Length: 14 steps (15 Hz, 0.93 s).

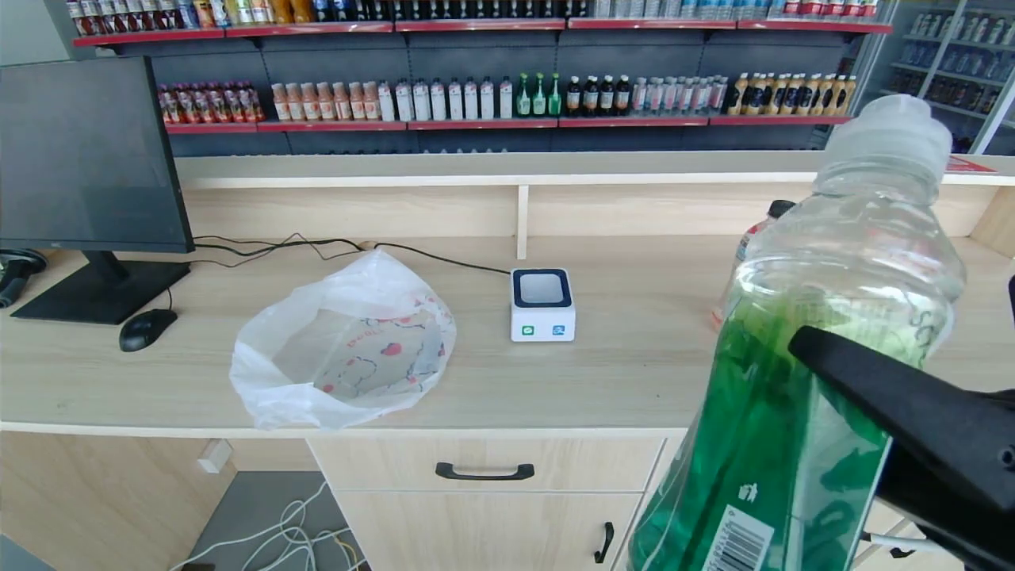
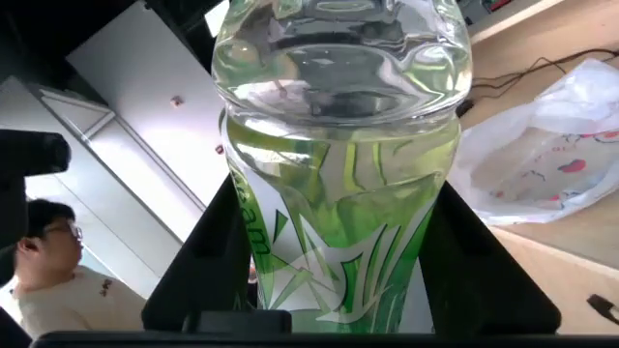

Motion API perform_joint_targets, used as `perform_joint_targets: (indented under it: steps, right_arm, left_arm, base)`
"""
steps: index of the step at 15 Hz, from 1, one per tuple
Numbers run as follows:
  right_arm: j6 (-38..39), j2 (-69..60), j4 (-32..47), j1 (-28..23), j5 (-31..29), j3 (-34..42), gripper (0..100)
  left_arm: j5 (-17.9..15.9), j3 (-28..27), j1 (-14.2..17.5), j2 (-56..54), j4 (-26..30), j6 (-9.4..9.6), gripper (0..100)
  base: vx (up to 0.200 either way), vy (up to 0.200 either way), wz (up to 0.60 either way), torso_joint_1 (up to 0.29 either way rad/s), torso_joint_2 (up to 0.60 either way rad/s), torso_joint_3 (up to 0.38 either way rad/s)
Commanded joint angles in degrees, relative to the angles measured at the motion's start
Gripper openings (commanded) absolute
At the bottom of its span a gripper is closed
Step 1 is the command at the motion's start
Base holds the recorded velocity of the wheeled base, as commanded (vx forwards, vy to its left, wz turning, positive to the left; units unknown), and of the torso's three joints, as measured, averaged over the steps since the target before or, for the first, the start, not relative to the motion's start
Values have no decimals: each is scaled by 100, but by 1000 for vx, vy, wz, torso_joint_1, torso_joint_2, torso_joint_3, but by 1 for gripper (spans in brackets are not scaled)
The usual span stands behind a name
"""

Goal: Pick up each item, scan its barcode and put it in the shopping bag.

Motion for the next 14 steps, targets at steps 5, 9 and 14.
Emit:
perform_joint_targets:
  steps: [5, 9, 14]
  right_arm:
    - [-1819, 519, -14, -675, -82, 156, 0]
    - [-3524, 695, -14, -1562, -205, 341, 0]
    - [-4236, 511, -14, -3391, -820, -2, 0]
  left_arm:
    - [2, 1, 0, 6, 4, -1, 100]
    - [2, 1, 0, 6, -4, 7, 100]
    - [2, 1, -18, 6, 4, 7, 100]
  base:
    - [0, 0, 0, 0, 0, 0]
    - [0, 0, 0, 0, 0, 0]
    - [0, 0, 0, 0, 0, 0]
